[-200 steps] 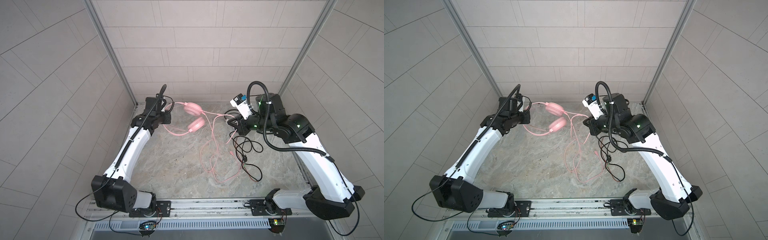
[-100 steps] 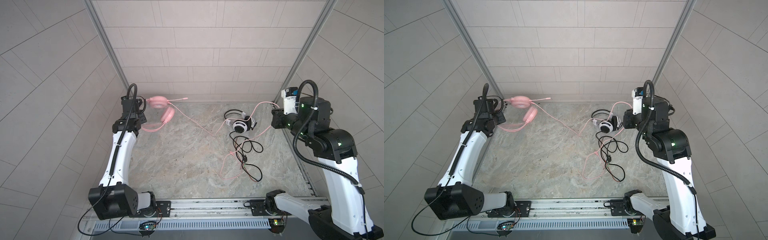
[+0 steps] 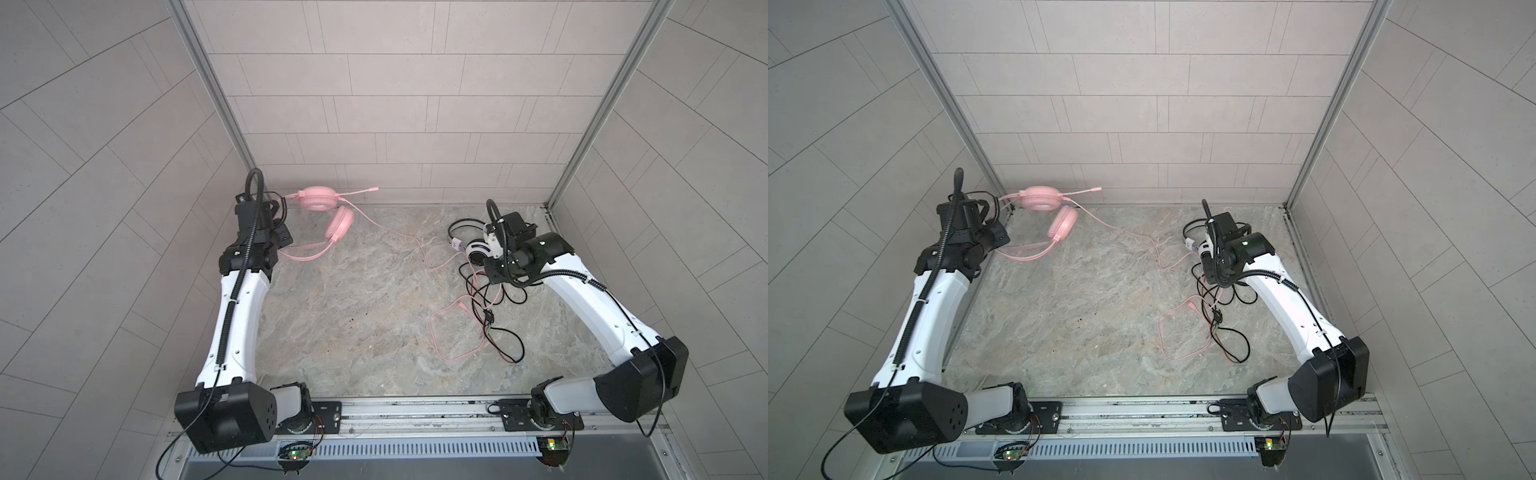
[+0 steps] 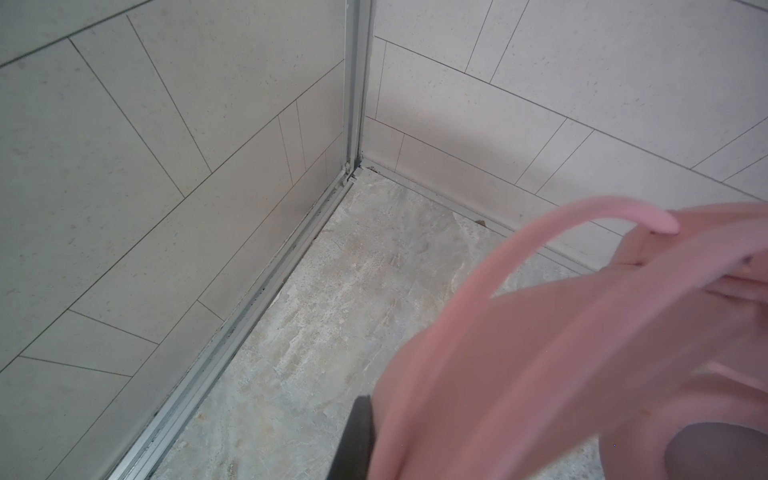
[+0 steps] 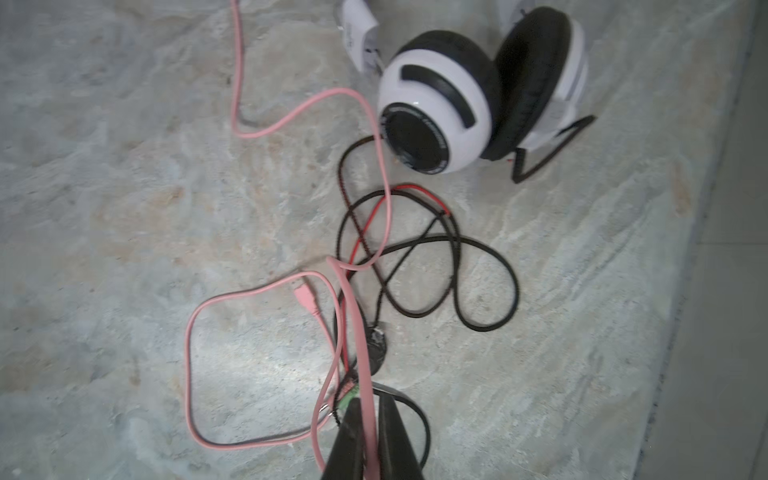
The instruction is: Wrap the headphones
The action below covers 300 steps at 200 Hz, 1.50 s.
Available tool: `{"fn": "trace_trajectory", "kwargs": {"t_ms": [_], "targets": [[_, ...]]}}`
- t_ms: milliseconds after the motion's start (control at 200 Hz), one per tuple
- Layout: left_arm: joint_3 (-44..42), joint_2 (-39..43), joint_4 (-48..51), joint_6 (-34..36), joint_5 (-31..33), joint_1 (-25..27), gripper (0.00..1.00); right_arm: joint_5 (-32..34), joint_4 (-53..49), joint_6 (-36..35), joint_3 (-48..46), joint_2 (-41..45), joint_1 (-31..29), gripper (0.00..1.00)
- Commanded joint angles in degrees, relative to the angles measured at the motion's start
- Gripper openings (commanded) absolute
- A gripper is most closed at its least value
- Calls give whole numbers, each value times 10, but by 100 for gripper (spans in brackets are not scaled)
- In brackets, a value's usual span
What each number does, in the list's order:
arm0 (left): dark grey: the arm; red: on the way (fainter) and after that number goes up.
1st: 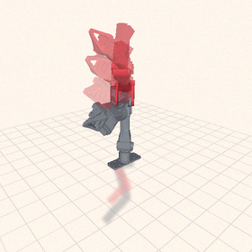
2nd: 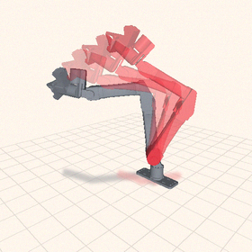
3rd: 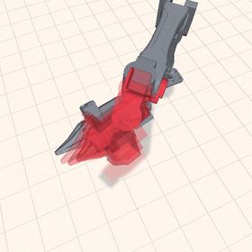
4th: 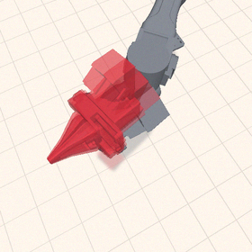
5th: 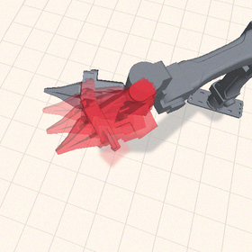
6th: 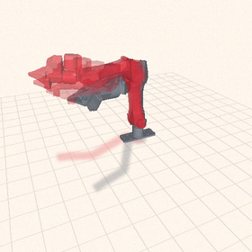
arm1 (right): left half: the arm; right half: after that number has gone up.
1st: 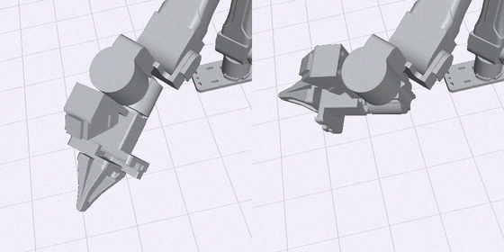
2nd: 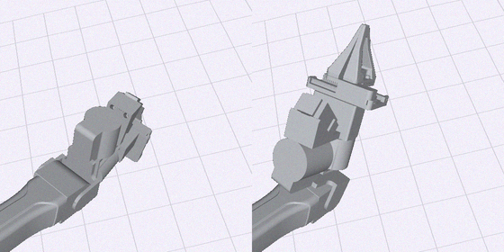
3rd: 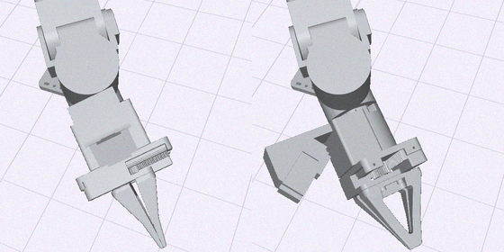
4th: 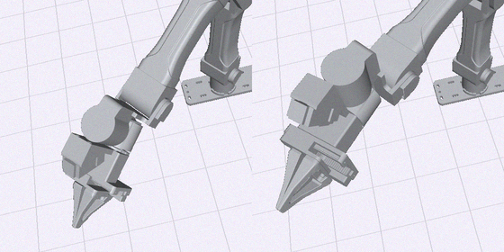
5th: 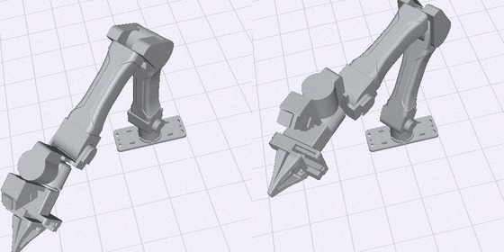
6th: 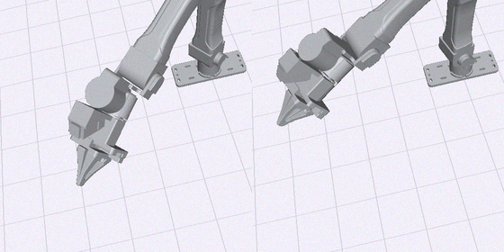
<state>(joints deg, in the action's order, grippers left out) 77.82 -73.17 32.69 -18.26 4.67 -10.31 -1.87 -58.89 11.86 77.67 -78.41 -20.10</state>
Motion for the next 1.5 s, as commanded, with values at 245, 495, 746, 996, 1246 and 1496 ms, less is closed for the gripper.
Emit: {"fn": "trace_trajectory", "kwargs": {"t_ms": [245,495,746,996,1246,1496], "targets": [[316,-114,57,-52,-112,-49,0,-89,9,66,-106,53,-85,60],[331,-134,57,-76,-178,-50,0,-86,106,30,-103,60,-82,82],[394,-147,100,-85,-207,-54,0,-144,293,-38,-74,-96,-145,82],[457,-164,146,-90,-246,-67,0,-208,363,-103,16,-261,-153,84],[433,-164,142,-92,-257,-69,0,-264,301,-132,127,-388,-174,82],[434,-169,142,-90,-262,-69,0,-242,262,-159,118,-434,-183,77]]}}
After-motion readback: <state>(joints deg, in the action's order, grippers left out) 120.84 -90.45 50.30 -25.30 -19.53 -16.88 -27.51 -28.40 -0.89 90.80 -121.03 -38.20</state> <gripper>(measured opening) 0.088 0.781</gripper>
